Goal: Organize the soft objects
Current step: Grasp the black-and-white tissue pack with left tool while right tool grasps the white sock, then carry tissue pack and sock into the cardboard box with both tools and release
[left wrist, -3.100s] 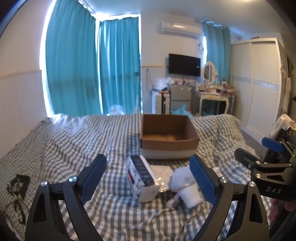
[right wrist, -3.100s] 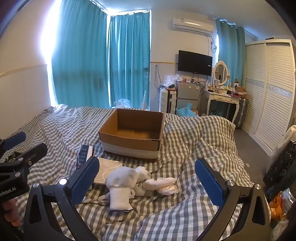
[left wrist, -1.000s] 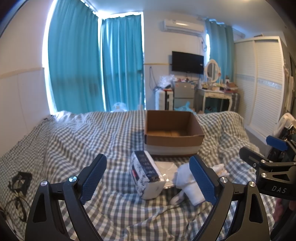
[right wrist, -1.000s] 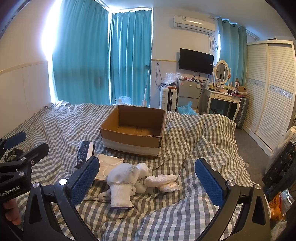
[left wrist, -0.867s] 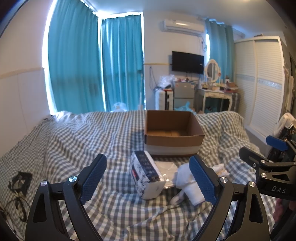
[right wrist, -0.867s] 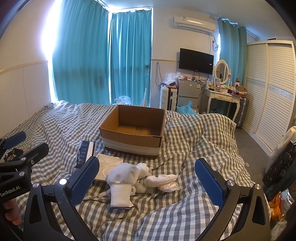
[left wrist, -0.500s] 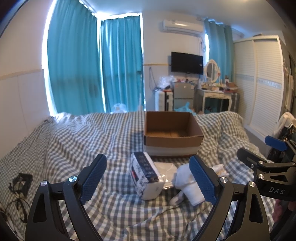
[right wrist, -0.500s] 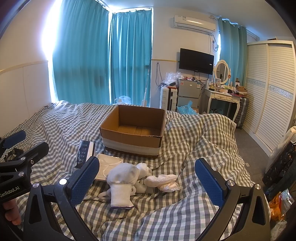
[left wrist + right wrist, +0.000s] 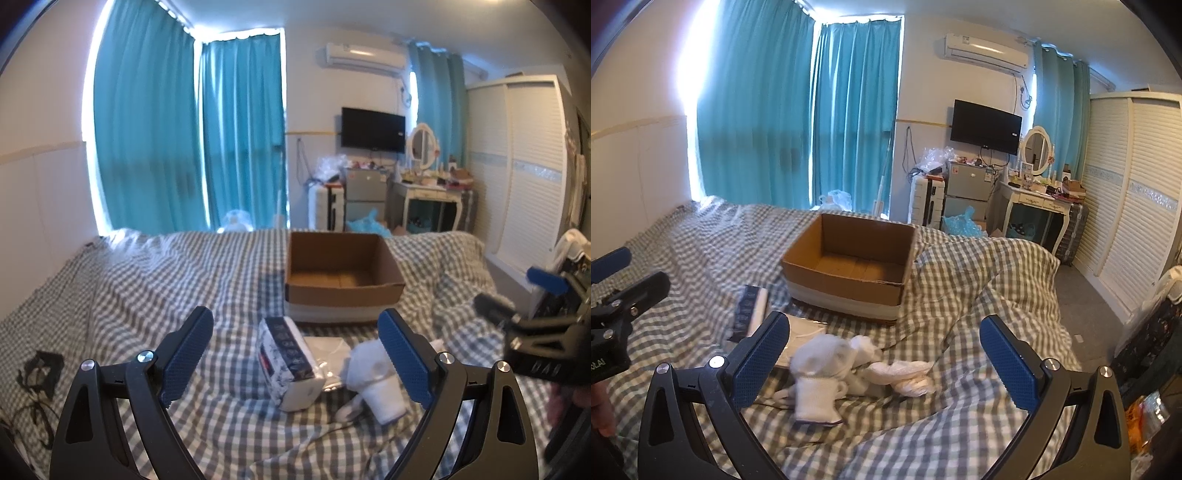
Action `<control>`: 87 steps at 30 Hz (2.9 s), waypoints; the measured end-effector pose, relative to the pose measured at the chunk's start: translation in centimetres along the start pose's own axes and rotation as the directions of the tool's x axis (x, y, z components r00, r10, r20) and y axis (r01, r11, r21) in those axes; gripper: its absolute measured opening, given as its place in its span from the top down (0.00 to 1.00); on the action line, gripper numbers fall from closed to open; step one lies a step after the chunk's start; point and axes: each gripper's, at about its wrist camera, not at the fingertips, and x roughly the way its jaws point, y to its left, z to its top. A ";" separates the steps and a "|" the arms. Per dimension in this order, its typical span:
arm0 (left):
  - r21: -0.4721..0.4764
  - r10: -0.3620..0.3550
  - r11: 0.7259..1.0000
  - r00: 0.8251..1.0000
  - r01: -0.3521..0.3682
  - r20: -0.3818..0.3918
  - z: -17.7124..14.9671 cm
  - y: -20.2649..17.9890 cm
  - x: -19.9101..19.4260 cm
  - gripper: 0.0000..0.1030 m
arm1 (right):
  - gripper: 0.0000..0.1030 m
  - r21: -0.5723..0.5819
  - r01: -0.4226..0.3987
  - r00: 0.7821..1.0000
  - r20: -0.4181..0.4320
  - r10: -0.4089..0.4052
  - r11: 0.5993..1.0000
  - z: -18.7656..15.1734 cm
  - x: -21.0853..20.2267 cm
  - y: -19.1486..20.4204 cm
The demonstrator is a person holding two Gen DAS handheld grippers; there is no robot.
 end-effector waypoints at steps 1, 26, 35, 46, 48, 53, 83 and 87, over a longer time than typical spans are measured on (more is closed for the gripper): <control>0.002 0.012 1.000 1.000 -0.012 -0.026 -0.3 0.0 1.2 0.11 | 0.00 -0.006 -0.003 1.000 -0.007 0.002 1.000 0.3 0.3 -0.3; -0.053 -0.020 0.999 0.953 0.004 -0.302 -6.3 0.3 14.3 0.58 | 0.00 -0.042 -0.108 0.936 -0.341 0.088 0.993 -5.5 13.9 2.0; -0.073 -0.052 0.997 0.958 0.032 -0.280 -5.4 1.9 12.2 0.64 | 0.23 -0.059 -0.185 0.920 -0.362 0.151 0.981 -5.5 15.7 5.1; 0.015 -0.048 0.999 0.979 0.052 -0.198 -0.8 0.8 9.3 0.64 | 0.62 -0.008 -0.226 0.900 -0.384 0.206 0.974 -4.7 15.9 4.8; 0.022 -0.068 0.997 0.982 0.073 -0.176 1.2 0.7 9.3 0.64 | 0.62 -0.001 -0.225 0.917 -0.339 0.212 0.974 -3.3 14.6 4.0; 0.023 -0.090 0.995 0.990 0.093 -0.108 6.4 0.8 10.5 0.64 | 0.62 0.010 -0.240 0.943 -0.234 0.236 0.971 1.8 12.4 1.8; 0.105 -0.024 0.994 0.990 0.039 -0.139 9.7 -3.6 24.4 0.36 | 0.23 0.055 -0.192 0.971 -0.138 0.197 0.980 11.5 30.0 -4.2; 0.125 -0.005 0.992 0.998 0.012 -0.056 11.6 -3.5 18.6 0.23 | 0.08 0.053 -0.177 0.977 -0.111 0.182 0.983 13.4 26.6 -5.5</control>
